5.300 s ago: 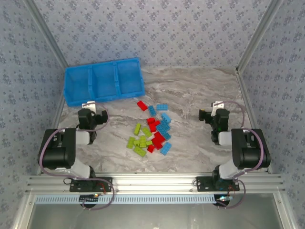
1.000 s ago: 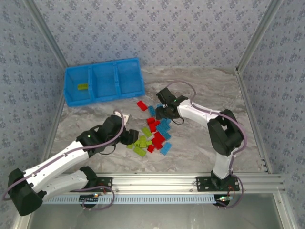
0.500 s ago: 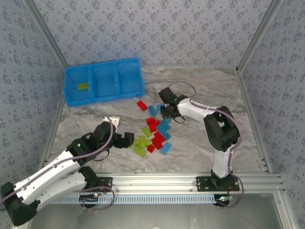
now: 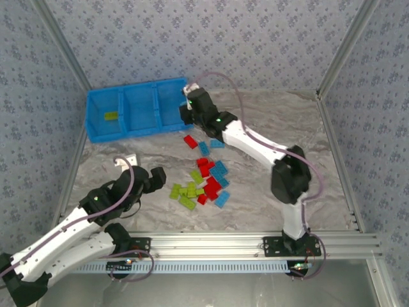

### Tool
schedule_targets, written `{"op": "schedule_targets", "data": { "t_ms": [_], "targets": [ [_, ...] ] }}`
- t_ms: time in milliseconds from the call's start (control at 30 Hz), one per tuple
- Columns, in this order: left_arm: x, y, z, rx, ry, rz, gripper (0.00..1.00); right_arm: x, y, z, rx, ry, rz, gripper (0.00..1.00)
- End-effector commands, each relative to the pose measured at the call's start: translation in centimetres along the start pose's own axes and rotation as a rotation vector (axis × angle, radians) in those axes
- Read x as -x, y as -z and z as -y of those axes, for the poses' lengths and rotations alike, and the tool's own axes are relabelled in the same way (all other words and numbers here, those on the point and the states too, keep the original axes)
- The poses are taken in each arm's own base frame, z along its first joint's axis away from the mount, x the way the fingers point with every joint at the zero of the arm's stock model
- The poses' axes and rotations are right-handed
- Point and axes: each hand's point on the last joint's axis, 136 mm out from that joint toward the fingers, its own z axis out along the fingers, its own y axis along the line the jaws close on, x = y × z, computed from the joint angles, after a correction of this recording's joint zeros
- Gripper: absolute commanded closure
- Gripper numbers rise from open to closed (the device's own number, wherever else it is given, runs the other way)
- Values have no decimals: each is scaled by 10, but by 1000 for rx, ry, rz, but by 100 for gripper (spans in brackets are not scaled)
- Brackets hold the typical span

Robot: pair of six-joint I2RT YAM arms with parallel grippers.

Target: Sort the legos into containers by color

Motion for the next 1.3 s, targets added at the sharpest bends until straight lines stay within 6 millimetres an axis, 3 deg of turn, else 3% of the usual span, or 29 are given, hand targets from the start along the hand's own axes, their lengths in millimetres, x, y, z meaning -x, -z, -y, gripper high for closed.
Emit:
{"op": "schedule_targets", "data": {
  "t_ms": [0, 100, 267, 333, 433, 600, 700, 767, 900, 1000, 1100, 1267],
  "targets": [
    [12, 10, -15, 64, 83, 53, 1, -11, -58, 1, -19, 76, -11, 82],
    [8, 9, -16, 64, 90, 43, 1, -11, -96, -6, -4, 107, -4, 82],
    [1, 7, -21, 70, 113, 25, 1, -14, -134, -12, 13, 135, 18, 78],
    [-2, 6, -21, 66, 124, 17, 1, -13, -139, -15, 27, 130, 30, 68],
    [-5, 4, -21, 60, 138, 12, 1, 1, -127, -23, 48, 130, 37, 60],
    [-2, -6, -5, 32, 142, 17, 1, 40, -74, -32, 65, 135, 37, 59],
    [4, -18, 16, 8, 131, 20, 1, 48, -28, -32, 90, 96, -26, 59],
    [8, -32, 30, 8, 130, 9, 1, 41, 6, -30, 104, 86, -61, 57],
    [13, -75, 60, 20, 136, -64, 1, 11, 84, -12, 132, 26, -72, 53],
    [19, -111, 81, 32, 119, -106, 1, -26, 135, 8, 106, -24, -131, 49],
    [23, -147, 100, 59, 87, -144, 1, -71, 174, 18, 98, -47, -212, 41],
    [27, -205, 111, 135, 85, -221, 4, -132, 213, 31, 62, -79, -334, 33]
  ]
}}
